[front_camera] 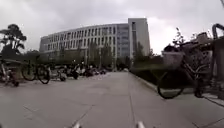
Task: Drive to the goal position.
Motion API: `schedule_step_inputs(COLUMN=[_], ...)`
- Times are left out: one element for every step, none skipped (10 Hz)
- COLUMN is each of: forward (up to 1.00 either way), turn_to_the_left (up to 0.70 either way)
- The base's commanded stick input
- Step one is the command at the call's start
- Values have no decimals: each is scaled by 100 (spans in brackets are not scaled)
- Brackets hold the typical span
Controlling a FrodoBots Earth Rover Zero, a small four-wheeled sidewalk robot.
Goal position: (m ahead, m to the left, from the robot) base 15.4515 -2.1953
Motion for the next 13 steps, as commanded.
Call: schedule_step_inputs(forward=[70,70,70,70,70,70,70,70,70,70,70,70,70], turn_to_the_left=[0,-1,-9,-14,-14,-14,-14,-14,-14,-14,-14,-14,-14])
